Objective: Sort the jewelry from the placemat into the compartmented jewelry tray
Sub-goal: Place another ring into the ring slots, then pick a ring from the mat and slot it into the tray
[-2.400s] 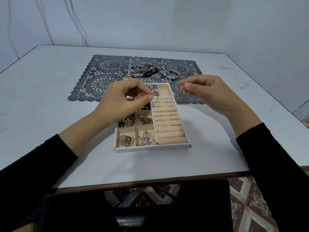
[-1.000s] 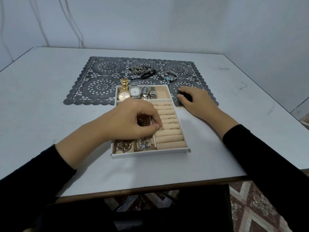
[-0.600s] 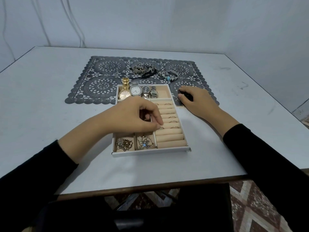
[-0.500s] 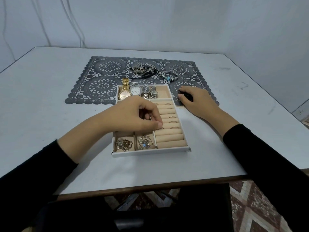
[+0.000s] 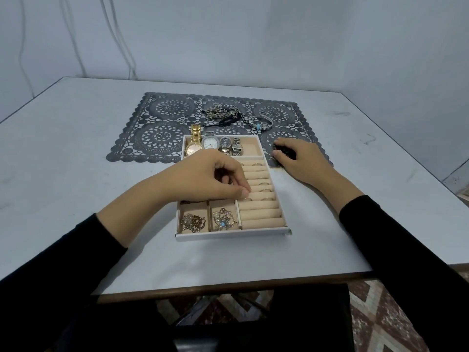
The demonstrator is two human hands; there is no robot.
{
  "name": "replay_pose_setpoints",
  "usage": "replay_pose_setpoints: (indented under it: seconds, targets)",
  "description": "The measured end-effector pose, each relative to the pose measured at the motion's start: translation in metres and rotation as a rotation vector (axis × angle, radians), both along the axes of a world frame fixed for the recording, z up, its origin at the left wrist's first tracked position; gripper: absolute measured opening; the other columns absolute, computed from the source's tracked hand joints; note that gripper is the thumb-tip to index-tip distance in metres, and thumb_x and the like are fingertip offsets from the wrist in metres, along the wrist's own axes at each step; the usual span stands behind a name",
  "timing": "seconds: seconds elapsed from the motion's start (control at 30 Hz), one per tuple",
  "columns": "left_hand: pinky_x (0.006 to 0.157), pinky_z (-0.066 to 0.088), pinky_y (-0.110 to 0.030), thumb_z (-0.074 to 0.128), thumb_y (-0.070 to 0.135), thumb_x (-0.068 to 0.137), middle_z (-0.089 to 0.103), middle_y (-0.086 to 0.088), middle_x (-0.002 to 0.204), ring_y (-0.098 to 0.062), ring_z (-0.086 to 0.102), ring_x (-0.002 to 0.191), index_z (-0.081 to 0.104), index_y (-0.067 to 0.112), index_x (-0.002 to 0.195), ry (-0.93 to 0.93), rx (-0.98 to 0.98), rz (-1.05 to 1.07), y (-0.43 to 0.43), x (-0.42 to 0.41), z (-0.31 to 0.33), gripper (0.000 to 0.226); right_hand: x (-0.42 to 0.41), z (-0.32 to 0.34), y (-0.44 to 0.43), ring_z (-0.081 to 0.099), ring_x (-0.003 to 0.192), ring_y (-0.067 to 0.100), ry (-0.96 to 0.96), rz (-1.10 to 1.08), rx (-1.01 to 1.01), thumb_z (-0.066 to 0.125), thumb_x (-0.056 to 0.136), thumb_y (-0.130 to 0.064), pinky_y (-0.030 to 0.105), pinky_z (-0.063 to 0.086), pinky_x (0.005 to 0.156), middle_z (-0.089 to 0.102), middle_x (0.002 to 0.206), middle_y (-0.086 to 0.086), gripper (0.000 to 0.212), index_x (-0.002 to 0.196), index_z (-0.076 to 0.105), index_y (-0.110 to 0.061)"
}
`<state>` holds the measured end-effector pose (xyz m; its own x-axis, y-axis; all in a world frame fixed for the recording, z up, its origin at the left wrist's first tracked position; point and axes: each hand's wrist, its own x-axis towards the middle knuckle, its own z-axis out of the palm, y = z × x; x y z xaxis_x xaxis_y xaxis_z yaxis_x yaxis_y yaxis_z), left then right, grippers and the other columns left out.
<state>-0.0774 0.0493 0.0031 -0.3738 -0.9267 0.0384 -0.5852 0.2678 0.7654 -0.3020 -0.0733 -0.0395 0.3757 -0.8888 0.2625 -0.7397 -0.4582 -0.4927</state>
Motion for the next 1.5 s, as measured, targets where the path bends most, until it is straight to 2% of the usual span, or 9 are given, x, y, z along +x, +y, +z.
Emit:
replay_pose_setpoints:
  seconds: [0.1,0.23,0.4,0.47,0.57,0.73,1.1,1.4,1.5]
  targets:
    - [0.062,0.047,-0.018,0.078,0.025,0.081,0.072,0.001,0.077,-0.01,0.057,0.066,0.077,0.021,0.088,0.135,-0.072,0.092,-0.001,0.009,0.003,0.008,-0.001,0.004,-0.001,0.052,0.115,0.008,-0.011,-0.019,0.019,0.054,0.096,-0.031,0.012,0.03,0.088,0.062,0.127,-0.006,0.034,0.126,0.061,-0.019]
    - [0.071,0.056,-0.032,0.073,0.025,0.085,0.072,0.0,0.082,-0.02,0.064,0.074,0.074,0.019,0.092,0.206,-0.234,0.344,-0.017,0.035,0.005,0.009,-0.002,0.006,-0.009,0.053,0.1,0.005,-0.078,-0.051,0.003,0.056,0.095,-0.031,0.018,0.037,0.086,0.066,0.117,-0.004,0.029,0.12,0.064,-0.02]
    - [0.066,0.045,-0.012,0.064,0.026,0.093,0.064,0.01,0.081,-0.002,0.057,0.072,0.069,0.022,0.096,0.067,-0.404,0.63,-0.055,0.075,-0.01,0.006,0.002,0.009,-0.034,0.056,0.095,0.008,-0.163,-0.123,-0.015,0.058,0.093,-0.028,0.018,0.039,0.086,0.067,0.111,-0.003,0.026,0.115,0.067,-0.017]
    - [0.078,0.047,-0.021,0.061,0.026,0.095,0.063,0.008,0.091,-0.009,0.058,0.083,0.068,0.019,0.103,-0.049,-0.434,0.672,-0.068,0.092,-0.019,0.013,0.007,0.01,-0.045,0.058,0.096,0.01,-0.166,-0.139,-0.021,0.057,0.093,-0.027,0.019,0.04,0.087,0.067,0.113,-0.001,0.027,0.116,0.067,-0.016]
    - [0.092,0.041,-0.034,0.06,0.027,0.095,0.06,-0.004,0.109,-0.02,0.055,0.105,0.067,0.018,0.112,-0.201,-0.427,0.693,-0.086,0.115,-0.033,0.022,0.015,0.008,-0.061,0.059,0.105,0.015,-0.146,-0.167,-0.032,0.055,0.094,-0.022,0.018,0.037,0.09,0.066,0.117,0.003,0.027,0.117,0.067,-0.014]
    - [0.1,0.038,-0.036,0.06,0.027,0.094,0.059,-0.014,0.123,-0.03,0.053,0.116,0.064,0.013,0.122,-0.298,-0.364,0.729,-0.108,0.14,-0.037,0.032,0.033,0.01,-0.088,0.058,0.108,0.018,-0.119,-0.176,-0.025,0.054,0.095,-0.02,0.021,0.037,0.093,0.065,0.118,0.005,0.028,0.118,0.067,-0.012]
    - [0.09,0.042,-0.035,0.065,0.023,0.091,0.066,-0.014,0.109,-0.028,0.059,0.099,0.068,0.01,0.118,-0.349,-0.374,0.791,-0.151,0.18,-0.032,0.03,0.054,0.013,-0.135,0.056,0.093,0.011,-0.162,-0.228,0.004,0.061,0.092,-0.022,0.017,0.036,0.083,0.069,0.11,0.006,0.024,0.112,0.07,-0.012]
    - [0.077,0.039,-0.029,0.069,0.028,0.089,0.064,-0.006,0.097,-0.017,0.056,0.085,0.075,0.018,0.101,-0.323,-0.345,0.713,-0.174,0.181,-0.026,0.017,0.061,0.018,-0.154,0.057,0.082,0.009,-0.182,-0.19,0.1,0.068,0.087,-0.026,0.019,0.039,0.075,0.071,0.098,0.001,0.022,0.104,0.074,-0.014]
    - [0.076,0.038,-0.027,0.07,0.027,0.089,0.06,0.001,0.09,-0.015,0.055,0.084,0.076,0.019,0.101,-0.299,-0.321,0.714,-0.177,0.18,-0.024,0.015,0.061,0.02,-0.157,0.058,0.067,0.012,-0.197,-0.173,0.155,0.069,0.086,-0.024,0.007,0.04,0.054,0.068,0.085,0.0,0.017,0.1,0.074,-0.014]
